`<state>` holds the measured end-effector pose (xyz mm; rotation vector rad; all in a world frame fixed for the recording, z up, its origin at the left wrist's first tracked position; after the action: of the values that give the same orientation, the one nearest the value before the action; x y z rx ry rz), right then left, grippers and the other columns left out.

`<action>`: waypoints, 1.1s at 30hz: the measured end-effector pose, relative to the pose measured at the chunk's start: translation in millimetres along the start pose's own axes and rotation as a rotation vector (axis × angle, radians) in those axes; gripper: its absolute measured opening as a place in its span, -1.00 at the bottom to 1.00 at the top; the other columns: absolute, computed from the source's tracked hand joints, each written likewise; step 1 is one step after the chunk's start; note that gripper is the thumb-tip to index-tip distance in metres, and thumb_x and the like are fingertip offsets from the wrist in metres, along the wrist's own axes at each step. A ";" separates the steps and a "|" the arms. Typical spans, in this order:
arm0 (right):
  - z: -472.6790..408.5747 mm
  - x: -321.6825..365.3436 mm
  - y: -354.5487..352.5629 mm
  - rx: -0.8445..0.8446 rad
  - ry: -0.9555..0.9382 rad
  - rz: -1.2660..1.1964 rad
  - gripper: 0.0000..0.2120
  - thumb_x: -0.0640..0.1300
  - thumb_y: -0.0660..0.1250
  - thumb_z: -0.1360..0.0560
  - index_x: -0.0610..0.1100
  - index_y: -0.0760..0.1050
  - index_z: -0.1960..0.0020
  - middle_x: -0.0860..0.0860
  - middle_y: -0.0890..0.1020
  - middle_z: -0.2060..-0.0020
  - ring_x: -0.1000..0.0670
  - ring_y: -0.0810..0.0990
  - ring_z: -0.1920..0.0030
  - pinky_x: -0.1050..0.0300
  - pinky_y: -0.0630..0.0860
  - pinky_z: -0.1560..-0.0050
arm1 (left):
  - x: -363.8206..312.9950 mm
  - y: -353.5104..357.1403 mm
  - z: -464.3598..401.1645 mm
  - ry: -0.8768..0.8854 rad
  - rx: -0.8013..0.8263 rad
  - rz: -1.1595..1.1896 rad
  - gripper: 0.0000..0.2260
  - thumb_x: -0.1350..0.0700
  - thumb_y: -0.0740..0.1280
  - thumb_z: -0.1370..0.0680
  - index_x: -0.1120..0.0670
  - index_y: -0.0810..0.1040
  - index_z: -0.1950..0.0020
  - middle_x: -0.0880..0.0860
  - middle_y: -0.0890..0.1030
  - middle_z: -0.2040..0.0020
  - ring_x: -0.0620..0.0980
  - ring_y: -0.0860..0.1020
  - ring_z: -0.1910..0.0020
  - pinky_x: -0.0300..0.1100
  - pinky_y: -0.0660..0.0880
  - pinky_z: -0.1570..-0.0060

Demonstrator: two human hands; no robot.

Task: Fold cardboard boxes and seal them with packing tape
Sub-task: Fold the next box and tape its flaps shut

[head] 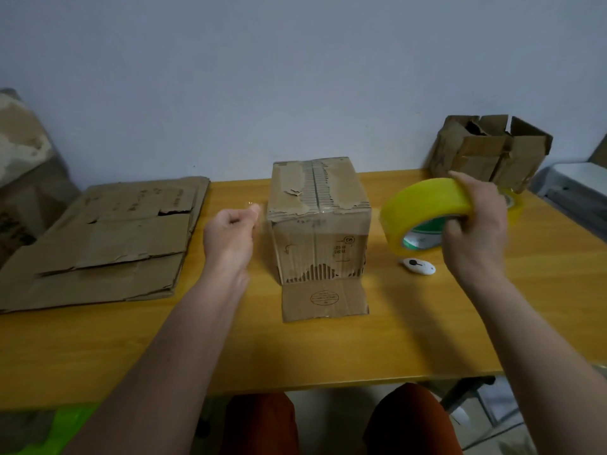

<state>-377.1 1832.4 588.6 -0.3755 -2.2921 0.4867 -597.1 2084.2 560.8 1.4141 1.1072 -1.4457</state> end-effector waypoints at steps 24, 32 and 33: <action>-15.2 -17.7 50.7 0.108 0.095 0.101 -0.51 -0.46 0.18 -0.44 -0.24 0.36 -0.36 -0.25 0.44 -0.18 -0.23 0.32 -0.22 -0.01 0.26 -0.16 | 43.1 27.9 -10.1 -0.580 0.143 0.267 -0.80 0.03 0.44 -0.49 0.11 0.47 0.10 0.07 0.52 0.08 0.00 0.49 0.06 -0.04 0.56 0.03; -6.2 -7.3 55.8 0.125 0.101 0.073 -0.49 -0.47 0.19 -0.41 -0.27 0.36 -0.34 -0.28 0.44 -0.17 -0.28 0.32 -0.21 -0.08 0.26 -0.18 | 32.3 23.0 -21.3 -0.378 -0.052 0.333 -0.75 0.11 0.39 -0.55 0.08 0.57 -0.22 -0.02 0.55 -0.05 -0.04 0.48 -0.06 -0.18 0.47 -0.18; -5.0 -7.0 56.0 0.129 0.103 0.079 -0.49 -0.47 0.20 -0.40 -0.27 0.36 -0.34 -0.28 0.44 -0.16 -0.29 0.32 -0.21 -0.08 0.26 -0.18 | 27.7 18.6 -23.5 -0.283 -0.085 0.255 -0.76 0.11 0.38 -0.56 0.10 0.59 -0.22 -0.04 0.55 0.00 -0.06 0.50 -0.05 -0.25 0.46 -0.09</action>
<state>-362.1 1880.3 562.3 -0.4179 -2.1400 0.6372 -573.7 2102.1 532.5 1.1987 0.7714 -1.3482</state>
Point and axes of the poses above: each hand's wrist, its own z-axis away from the middle knuckle, its own y-axis out of the palm, x = y × z, the point moved 7 cm from there along -z, towards the middle knuckle
